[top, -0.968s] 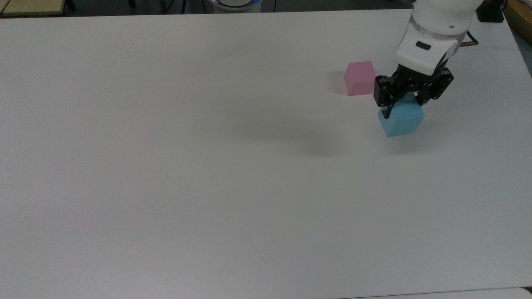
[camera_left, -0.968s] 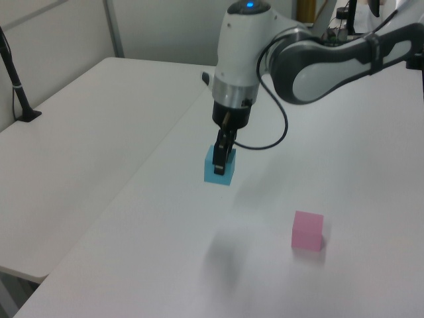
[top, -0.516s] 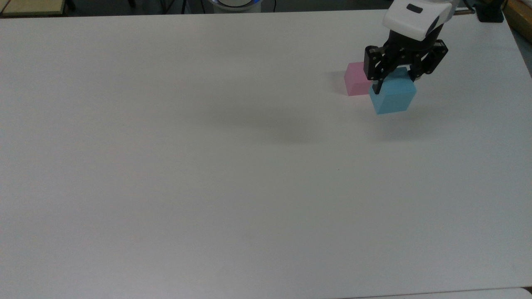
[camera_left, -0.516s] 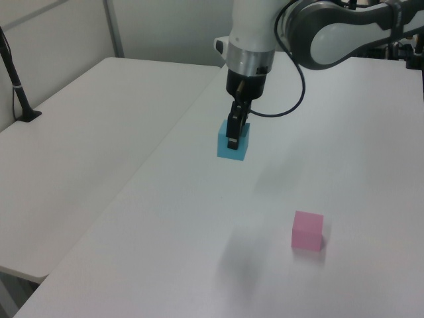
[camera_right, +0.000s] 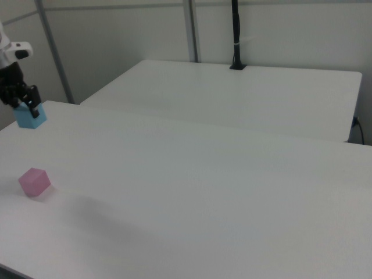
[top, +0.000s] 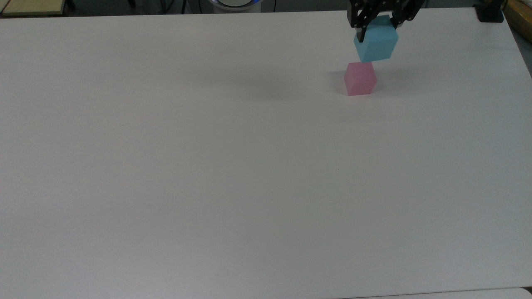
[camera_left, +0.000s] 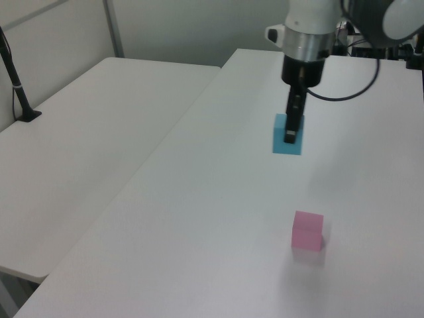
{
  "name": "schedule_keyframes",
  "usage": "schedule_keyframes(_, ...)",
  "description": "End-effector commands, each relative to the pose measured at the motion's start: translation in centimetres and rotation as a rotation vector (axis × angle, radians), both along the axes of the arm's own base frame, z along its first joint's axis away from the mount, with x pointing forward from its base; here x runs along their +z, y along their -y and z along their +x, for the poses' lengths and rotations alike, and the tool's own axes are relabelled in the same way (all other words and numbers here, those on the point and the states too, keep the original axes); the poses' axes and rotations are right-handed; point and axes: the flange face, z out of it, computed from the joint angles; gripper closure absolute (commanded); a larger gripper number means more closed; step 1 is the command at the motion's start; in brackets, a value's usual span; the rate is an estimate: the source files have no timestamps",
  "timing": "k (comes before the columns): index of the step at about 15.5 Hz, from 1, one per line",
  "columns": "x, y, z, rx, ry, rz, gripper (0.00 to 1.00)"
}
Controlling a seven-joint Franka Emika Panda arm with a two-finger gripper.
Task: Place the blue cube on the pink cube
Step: 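Carry the light-blue cube over the pink cube and lower it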
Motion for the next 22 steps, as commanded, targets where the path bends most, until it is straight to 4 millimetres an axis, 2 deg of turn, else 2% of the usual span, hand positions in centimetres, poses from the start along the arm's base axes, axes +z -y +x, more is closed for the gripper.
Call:
schedule_keyframes(1, -1.8, -0.8, -5.2, 0.003, -0.008, 0.015, 0.74)
schedule_keyframes(3, -3.5, -1.8, -6.9, -0.007, -0.01, 0.016, 0.74)
schedule_keyframes(8, -8.0, -2.6, -8.1, -0.054, -0.016, 0.023, 0.75)
schedule_keyframes(15, -13.1, -3.5, -7.0, -0.072, 0.001, 0.028, 0.75)
schedule_keyframes(22, -14.9, -3.9, -6.2, -0.054, 0.02, 0.017, 0.74)
